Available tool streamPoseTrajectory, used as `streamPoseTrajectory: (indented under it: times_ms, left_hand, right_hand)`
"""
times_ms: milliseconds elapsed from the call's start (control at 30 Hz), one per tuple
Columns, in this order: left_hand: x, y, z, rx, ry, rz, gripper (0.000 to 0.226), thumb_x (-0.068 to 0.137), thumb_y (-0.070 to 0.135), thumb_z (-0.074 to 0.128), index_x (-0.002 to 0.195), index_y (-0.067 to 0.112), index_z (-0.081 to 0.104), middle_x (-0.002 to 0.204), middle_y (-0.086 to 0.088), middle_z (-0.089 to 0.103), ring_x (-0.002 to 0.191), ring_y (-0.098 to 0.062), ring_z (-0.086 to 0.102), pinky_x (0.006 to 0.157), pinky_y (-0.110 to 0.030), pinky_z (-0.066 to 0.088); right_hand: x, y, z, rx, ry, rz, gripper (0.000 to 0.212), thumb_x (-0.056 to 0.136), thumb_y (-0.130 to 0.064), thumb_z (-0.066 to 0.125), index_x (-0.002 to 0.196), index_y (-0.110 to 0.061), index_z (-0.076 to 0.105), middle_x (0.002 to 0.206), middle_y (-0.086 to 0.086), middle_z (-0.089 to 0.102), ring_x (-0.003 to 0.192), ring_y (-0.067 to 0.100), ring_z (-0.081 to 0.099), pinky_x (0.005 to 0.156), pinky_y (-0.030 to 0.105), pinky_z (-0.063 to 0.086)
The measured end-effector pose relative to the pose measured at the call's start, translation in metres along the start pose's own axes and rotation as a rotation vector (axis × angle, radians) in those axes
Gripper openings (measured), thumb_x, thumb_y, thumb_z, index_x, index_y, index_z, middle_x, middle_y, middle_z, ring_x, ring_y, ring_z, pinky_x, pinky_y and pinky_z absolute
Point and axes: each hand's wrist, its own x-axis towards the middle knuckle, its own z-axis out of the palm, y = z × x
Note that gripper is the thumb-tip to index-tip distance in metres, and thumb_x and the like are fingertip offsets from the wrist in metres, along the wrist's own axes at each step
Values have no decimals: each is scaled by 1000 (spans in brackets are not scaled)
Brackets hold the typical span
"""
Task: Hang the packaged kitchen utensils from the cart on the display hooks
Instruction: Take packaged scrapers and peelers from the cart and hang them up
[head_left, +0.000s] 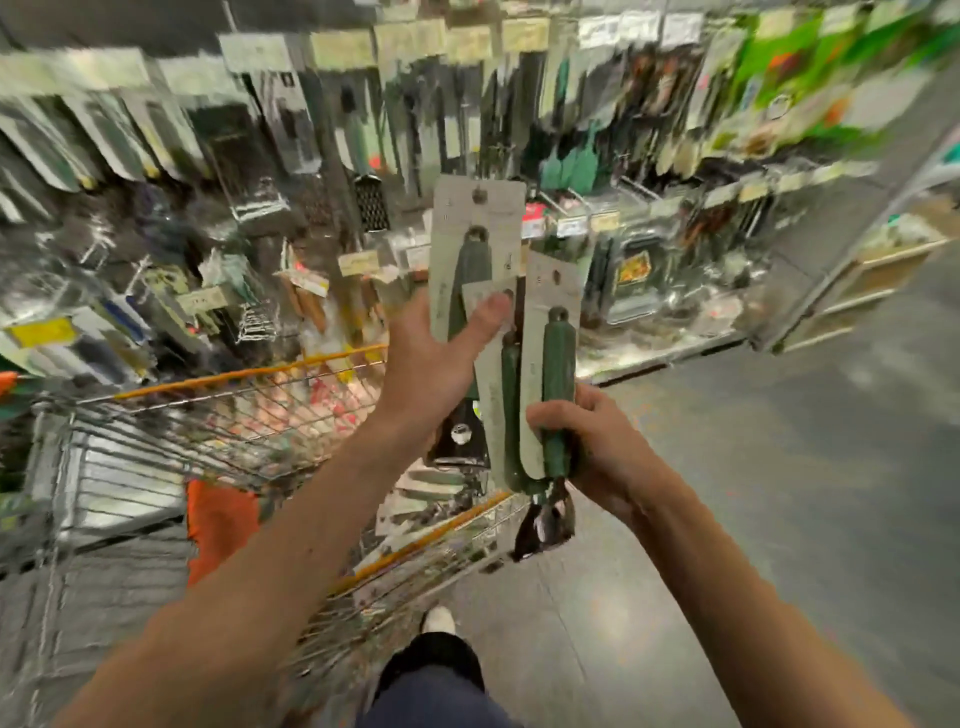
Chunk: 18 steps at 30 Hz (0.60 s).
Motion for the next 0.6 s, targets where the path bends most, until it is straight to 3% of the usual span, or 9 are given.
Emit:
streamPoseTrajectory:
  times_ms: [67, 133, 200, 267, 400, 467, 600]
  left_hand:
    - [1, 20, 28, -17, -48, 36, 44, 82, 47, 71, 114, 18, 65, 106, 2, 75, 100, -14, 71, 91, -43, 57]
    - [3, 36, 52, -14, -114, 53, 46, 79, 52, 67, 110, 18, 65, 102, 2, 75, 97, -15, 72, 88, -44, 59]
    - [9, 46, 74, -11, -191, 72, 29, 87, 44, 65, 103, 20, 65, 90, 6, 75, 87, -15, 73, 78, -44, 61]
    - [17, 52, 95, -7, -250, 84, 12, 94, 34, 63, 99, 22, 64, 78, 11, 72, 79, -12, 71, 70, -43, 61]
    - [46, 59, 138, -30, -339, 78, 16, 95, 34, 62, 104, 21, 65, 86, 4, 70, 86, -20, 70, 71, -42, 60]
    - [66, 61, 163, -66, -376, 75, 14, 95, 32, 63, 103, 21, 66, 87, 5, 72, 85, -16, 70, 69, -33, 57]
    - [112, 68, 218, -107, -397, 89, 21, 93, 33, 64, 109, 20, 65, 97, 3, 74, 91, -13, 71, 70, -23, 55]
  right_hand:
    - [-16, -23, -16, 6, 78, -87, 39, 68, -7, 67, 106, 3, 65, 87, 13, 74, 74, 23, 71, 61, 33, 58]
    - [-29, -47, -33, 14, 162, -165, 24, 77, -4, 67, 101, -1, 66, 88, 14, 73, 73, 23, 70, 61, 36, 59]
    - [-37, -69, -52, 36, 250, -220, 11, 88, -1, 59, 97, -3, 65, 85, 13, 72, 69, 22, 69, 57, 35, 59]
    - [-41, -91, -72, 46, 286, -268, 13, 91, -1, 55, 100, -4, 65, 85, 10, 74, 70, 21, 71, 56, 35, 59]
    - [-39, -131, -114, 11, 344, -351, 14, 90, -2, 57, 100, -8, 65, 85, 7, 75, 75, 21, 71, 65, 40, 60]
    - [-33, -152, -134, -21, 376, -381, 12, 89, -3, 59, 98, -9, 65, 83, 7, 74, 74, 22, 70, 67, 43, 58]
    - [-7, -199, -176, -58, 444, -447, 11, 89, -2, 60, 98, -6, 64, 89, 13, 74, 75, 26, 69, 58, 38, 58]
